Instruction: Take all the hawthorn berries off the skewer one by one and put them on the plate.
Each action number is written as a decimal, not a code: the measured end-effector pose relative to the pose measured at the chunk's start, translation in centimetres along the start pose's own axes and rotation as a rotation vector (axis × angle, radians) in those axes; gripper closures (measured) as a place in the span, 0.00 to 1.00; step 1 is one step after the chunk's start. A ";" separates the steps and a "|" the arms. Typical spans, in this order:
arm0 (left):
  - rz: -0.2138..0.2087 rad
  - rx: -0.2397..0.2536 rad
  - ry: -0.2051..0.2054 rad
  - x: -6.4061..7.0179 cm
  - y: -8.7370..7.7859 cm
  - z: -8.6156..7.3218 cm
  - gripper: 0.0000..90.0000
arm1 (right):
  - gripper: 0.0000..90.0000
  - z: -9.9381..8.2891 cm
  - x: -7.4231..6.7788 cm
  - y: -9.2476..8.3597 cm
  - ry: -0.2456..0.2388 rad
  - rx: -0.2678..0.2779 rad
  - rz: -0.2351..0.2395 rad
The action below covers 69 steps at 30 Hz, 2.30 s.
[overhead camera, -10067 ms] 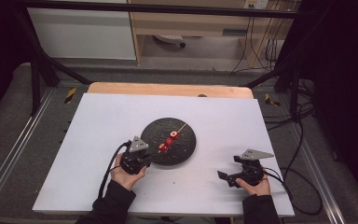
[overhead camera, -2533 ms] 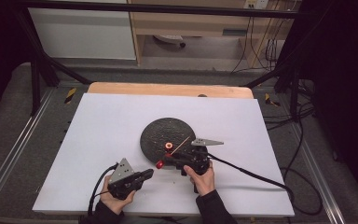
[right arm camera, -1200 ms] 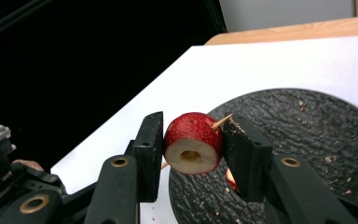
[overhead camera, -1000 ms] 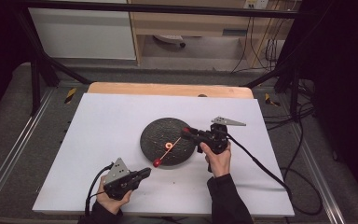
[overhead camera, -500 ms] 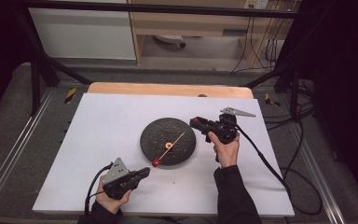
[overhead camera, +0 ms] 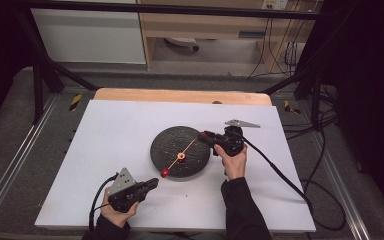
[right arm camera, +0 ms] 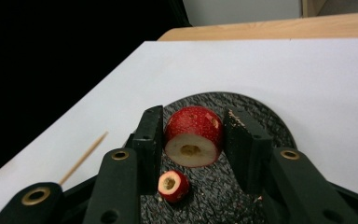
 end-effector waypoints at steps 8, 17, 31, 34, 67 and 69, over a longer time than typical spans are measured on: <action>0.003 0.000 -0.001 -0.1 0.0 0.0 0.98 | 0.66 -2.7 0.4 2.5 0.001 -0.056 -0.010; 0.004 -0.003 -0.001 -0.1 0.1 -0.1 0.98 | 0.66 -5.2 1.2 4.2 -0.006 -0.137 -0.047; 0.005 -0.010 -0.004 -0.1 0.2 -0.1 0.98 | 0.59 -5.9 1.2 4.3 -0.038 -0.175 -0.068; 0.004 -0.011 -0.008 -0.2 0.2 -0.1 0.98 | 0.53 -5.4 0.7 3.7 -0.054 -0.163 -0.062; 0.012 -0.012 -0.007 0.0 0.5 -0.1 0.98 | 0.05 -5.6 -5.8 0.6 -0.073 -0.079 0.101; 0.012 -0.012 -0.007 0.0 0.5 -0.1 0.98 | 0.05 -5.8 -6.1 0.9 -0.069 -0.077 0.110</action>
Point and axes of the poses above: each handheld gripper's, and its own axes: y roughly forward along the jaws, z roughly out of its top, x roughly to its right, the point moved 4 cm from there along y, roughly forward along the jaws, and after that the axes turned 8 degrees about z, right-handed, at the moved point
